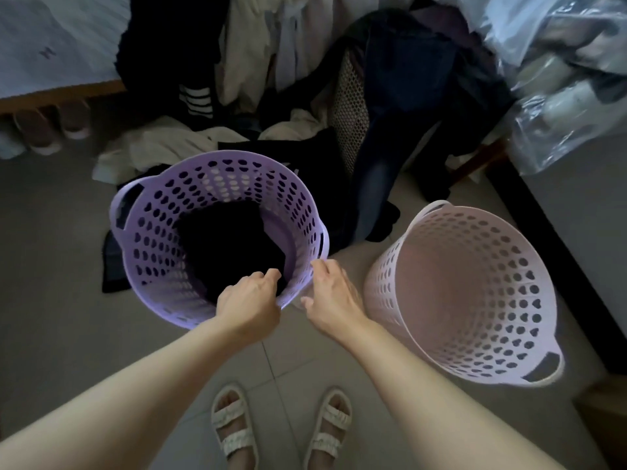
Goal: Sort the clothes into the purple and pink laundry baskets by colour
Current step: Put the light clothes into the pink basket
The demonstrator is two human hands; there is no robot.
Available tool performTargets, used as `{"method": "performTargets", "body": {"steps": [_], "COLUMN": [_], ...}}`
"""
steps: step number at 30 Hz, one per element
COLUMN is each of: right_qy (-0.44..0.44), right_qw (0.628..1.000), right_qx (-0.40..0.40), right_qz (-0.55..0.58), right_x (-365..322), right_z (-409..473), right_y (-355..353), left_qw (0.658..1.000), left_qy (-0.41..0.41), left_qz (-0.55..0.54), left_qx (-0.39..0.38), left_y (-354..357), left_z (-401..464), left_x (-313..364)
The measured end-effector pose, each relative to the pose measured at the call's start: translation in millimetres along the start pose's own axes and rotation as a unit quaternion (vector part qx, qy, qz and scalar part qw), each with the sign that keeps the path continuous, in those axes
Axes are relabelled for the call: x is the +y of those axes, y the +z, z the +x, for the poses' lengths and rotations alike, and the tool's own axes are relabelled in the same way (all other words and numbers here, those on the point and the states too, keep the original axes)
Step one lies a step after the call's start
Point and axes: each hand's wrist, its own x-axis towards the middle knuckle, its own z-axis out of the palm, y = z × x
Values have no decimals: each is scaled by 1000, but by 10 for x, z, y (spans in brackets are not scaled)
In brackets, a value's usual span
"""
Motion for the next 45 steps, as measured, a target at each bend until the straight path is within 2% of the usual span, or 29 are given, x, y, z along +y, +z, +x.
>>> {"method": "performTargets", "body": {"steps": [12,22,26,31,37,45], "right_qy": [49,66,61,47,54,53], "right_qw": [998,995,995,996,998,998], "right_qx": [-38,-57,-66,-60,-29,-16], "right_qz": [14,44,39,39,29,38], "right_x": [1444,2135,2331,2536,2671,2703], "right_z": [232,1001,1299,1560,1884,2011], "right_y": [799,2136,2598,2968,3252,3329], "left_qw": [998,994,994,993,993,994], "left_qy": [35,-16,-4,-19,17,18], "left_qz": [20,9,40,63,67,69], "left_qx": [-46,-110,-103,-93,-96,-80], "left_y": [1424,2958,3453,3817,4031,4116], "left_z": [542,1673,2178,2689,3161,3347], "left_x": [897,526,360,193,201,142]}}
